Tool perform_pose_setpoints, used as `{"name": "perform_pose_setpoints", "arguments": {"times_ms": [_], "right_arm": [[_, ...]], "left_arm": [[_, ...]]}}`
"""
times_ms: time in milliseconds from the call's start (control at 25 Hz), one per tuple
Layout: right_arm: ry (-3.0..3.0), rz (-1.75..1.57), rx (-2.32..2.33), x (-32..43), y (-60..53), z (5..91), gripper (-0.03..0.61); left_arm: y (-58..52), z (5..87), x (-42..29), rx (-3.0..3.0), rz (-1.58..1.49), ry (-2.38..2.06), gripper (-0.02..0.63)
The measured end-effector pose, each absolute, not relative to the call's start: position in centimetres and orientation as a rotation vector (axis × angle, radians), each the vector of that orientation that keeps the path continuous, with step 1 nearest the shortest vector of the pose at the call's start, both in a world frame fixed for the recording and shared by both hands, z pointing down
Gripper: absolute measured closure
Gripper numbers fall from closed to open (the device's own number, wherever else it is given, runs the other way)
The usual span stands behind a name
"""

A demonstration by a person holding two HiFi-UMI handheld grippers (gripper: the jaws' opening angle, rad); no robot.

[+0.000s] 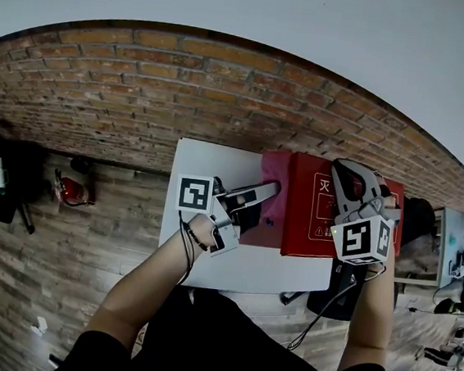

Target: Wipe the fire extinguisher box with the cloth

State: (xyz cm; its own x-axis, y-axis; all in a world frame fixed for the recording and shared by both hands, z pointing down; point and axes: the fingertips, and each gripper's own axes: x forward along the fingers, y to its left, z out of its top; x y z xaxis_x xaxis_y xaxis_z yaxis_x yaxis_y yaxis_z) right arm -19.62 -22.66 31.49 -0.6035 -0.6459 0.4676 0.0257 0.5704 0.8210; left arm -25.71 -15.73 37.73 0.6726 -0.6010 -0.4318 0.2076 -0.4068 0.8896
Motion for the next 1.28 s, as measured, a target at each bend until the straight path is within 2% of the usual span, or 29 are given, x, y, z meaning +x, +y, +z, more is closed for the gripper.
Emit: {"name": "perform_pose_setpoints", "arguments": {"times_ms": [1280], "right_arm": [[-2.002, -1.041, 0.498, -19.7, -22.9, 31.5, 0.558]], "left_arm": [[-16.3, 44.9, -25.5, 1.809, -0.826, -0.410, 0.543]]}}
